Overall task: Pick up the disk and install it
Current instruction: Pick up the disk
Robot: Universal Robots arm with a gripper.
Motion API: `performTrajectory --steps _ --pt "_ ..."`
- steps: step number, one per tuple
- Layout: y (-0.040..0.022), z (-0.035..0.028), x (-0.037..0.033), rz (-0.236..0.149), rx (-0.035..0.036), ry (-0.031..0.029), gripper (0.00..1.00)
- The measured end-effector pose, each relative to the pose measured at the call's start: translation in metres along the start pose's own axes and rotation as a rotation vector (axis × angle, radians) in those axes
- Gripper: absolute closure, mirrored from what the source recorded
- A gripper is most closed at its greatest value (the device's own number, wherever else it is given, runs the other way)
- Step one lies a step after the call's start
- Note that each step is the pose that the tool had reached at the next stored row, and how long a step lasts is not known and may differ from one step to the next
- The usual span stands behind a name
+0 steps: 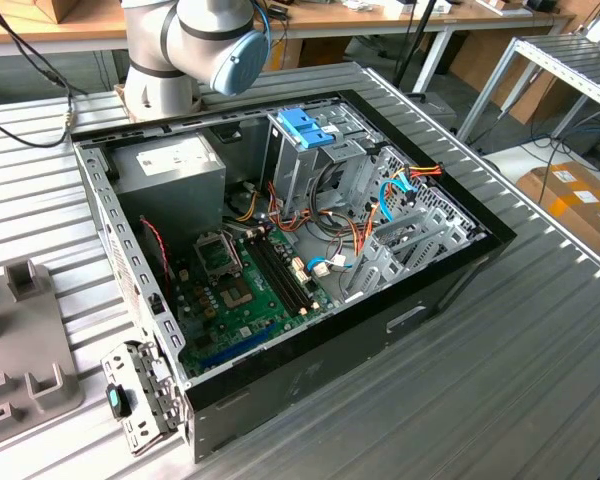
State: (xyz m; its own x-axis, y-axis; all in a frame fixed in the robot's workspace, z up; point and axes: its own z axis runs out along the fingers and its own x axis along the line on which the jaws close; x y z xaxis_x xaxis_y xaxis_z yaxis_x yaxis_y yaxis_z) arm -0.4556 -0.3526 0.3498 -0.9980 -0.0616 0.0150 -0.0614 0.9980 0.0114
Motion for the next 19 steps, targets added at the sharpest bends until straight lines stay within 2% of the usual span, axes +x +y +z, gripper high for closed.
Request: performTrajectory --steps 11,19 --pt "0.0 0.0 0.0 -0.062 0.0009 0.0007 0.89" --pt "0.0 0.0 0.0 -0.093 0.0014 0.0011 0.89"
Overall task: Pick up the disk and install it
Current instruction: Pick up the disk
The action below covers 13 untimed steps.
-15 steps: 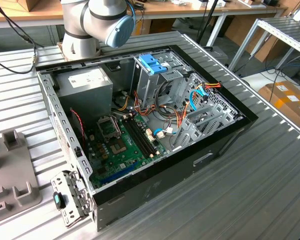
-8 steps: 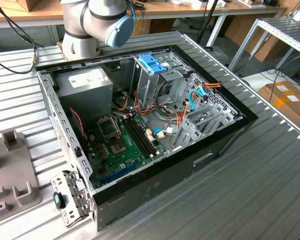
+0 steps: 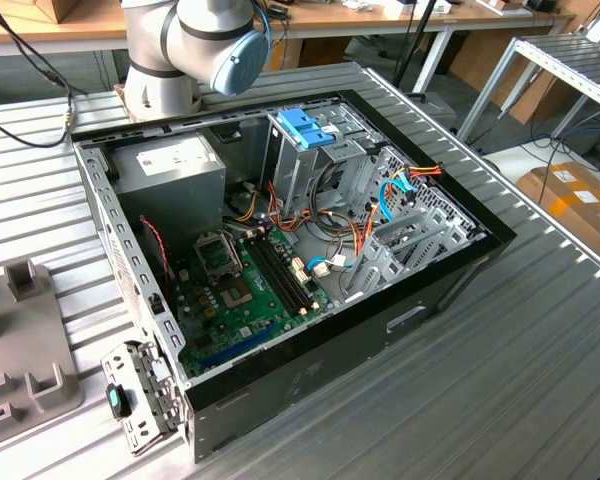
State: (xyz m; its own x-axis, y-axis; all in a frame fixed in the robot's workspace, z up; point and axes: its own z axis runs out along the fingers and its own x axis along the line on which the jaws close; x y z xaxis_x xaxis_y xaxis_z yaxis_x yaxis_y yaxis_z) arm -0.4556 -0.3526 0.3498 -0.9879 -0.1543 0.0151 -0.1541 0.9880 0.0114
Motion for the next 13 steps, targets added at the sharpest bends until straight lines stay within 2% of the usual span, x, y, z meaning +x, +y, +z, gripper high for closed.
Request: performTrajectory --steps 13 --pt "0.0 0.0 0.0 -0.048 0.0007 0.0005 0.89"
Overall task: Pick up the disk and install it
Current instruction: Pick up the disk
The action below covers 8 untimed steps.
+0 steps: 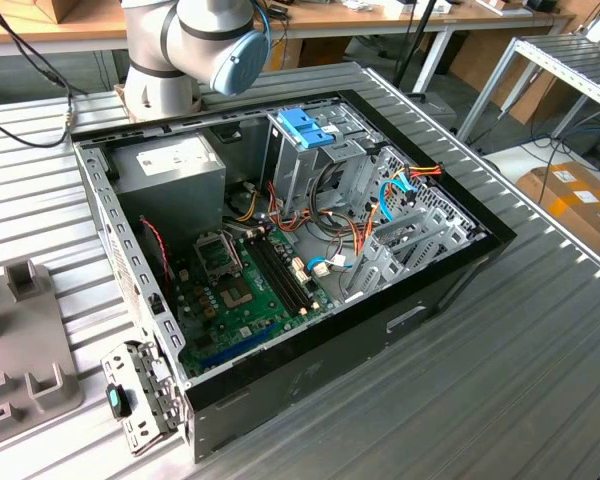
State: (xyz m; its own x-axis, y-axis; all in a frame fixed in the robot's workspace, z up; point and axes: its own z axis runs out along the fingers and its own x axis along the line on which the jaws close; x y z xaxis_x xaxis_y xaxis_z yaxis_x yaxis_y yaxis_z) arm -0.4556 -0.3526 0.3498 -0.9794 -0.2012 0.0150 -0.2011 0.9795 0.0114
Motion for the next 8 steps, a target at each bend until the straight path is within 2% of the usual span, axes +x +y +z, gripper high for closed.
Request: performTrajectory --steps 8 --pt "0.0 0.0 0.0 -0.029 0.0004 0.0003 0.89"
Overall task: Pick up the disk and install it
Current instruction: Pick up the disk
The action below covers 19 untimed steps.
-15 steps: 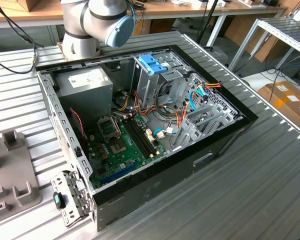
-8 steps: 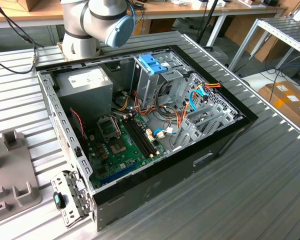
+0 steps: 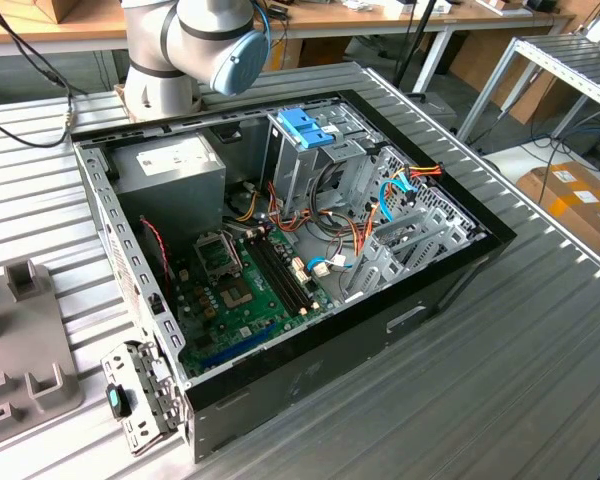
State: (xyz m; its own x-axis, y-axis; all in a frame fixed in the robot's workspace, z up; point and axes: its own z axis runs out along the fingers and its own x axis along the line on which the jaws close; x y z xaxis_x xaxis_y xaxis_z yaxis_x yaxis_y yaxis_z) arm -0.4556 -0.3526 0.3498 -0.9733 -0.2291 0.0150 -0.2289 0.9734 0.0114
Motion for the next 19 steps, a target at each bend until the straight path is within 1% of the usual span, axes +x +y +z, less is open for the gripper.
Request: performTrajectory --steps 4,12,19 --pt "0.0 0.0 0.0 -0.018 0.0003 0.0001 0.89" --pt "0.0 0.0 0.0 -0.075 0.0011 0.0009 0.89" --pt "0.0 0.0 0.0 -0.1 0.0015 0.0011 0.89"
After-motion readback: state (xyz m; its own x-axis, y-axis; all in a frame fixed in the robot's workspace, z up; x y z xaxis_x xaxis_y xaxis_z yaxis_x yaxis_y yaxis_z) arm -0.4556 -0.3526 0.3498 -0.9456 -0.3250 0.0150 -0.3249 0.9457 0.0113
